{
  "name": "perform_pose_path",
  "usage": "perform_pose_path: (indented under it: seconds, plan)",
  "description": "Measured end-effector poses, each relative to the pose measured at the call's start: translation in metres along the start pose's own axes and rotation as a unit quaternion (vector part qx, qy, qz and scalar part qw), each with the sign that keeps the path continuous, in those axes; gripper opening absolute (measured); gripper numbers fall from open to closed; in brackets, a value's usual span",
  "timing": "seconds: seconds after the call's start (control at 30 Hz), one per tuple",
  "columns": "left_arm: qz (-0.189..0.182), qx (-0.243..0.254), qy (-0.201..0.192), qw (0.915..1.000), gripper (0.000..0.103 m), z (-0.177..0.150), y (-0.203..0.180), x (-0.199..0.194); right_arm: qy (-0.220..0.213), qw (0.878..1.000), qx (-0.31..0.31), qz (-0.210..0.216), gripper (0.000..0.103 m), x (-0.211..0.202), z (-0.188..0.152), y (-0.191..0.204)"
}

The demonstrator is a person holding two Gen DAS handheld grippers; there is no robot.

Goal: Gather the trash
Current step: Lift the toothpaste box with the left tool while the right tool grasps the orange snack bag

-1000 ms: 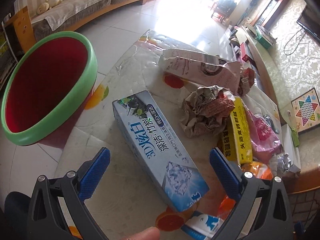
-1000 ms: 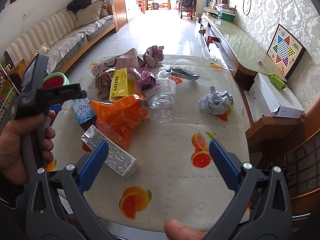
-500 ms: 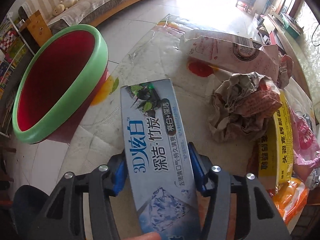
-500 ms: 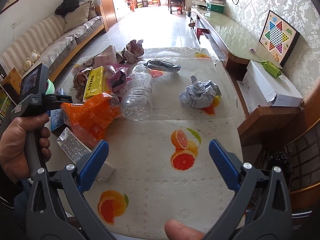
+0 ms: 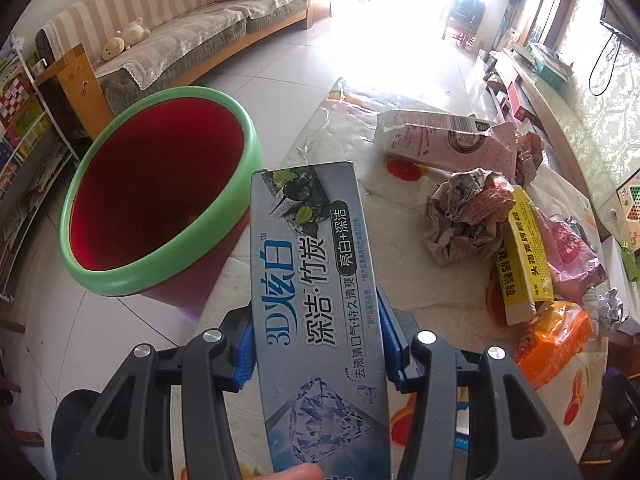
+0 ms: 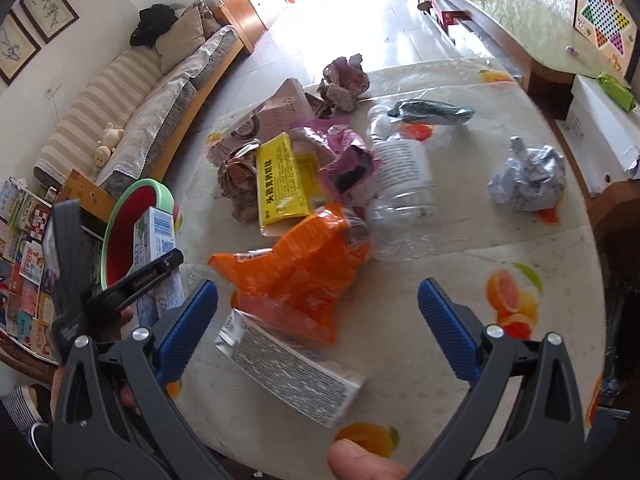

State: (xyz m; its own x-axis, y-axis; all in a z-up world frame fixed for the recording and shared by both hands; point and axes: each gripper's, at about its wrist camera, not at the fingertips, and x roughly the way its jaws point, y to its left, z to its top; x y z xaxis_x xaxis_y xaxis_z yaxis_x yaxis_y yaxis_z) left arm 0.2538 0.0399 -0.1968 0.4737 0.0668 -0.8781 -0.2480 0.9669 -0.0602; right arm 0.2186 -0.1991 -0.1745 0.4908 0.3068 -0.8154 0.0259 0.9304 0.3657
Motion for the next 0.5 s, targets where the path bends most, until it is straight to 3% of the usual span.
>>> perform_pose_path:
  seconds: [0.13, 0.33, 0.4, 0.5]
  plan:
    - [-0.023, 0.003, -0.021, 0.9995, 0.047, 0.001, 0.012, -0.018, 0.023, 0.998, 0.055, 0.009, 0.098, 0.029, 0.009, 0.006]
    - [-0.039, 0.016, -0.046, 0.998, 0.048, 0.001, 0.021, -0.035, 0.045, 0.984, 0.175, 0.007, 0.098, 0.064, 0.01, -0.01]
    - [-0.044, 0.022, -0.054, 0.9973, 0.048, -0.001, 0.021, -0.042, 0.057, 0.98, 0.19, 0.006, 0.09, 0.076, 0.007, -0.014]
    - [-0.047, 0.033, -0.067, 0.9961, 0.048, -0.003, 0.023, -0.049, 0.068, 0.981, 0.182, 0.009, 0.069, 0.086, 0.002, -0.013]
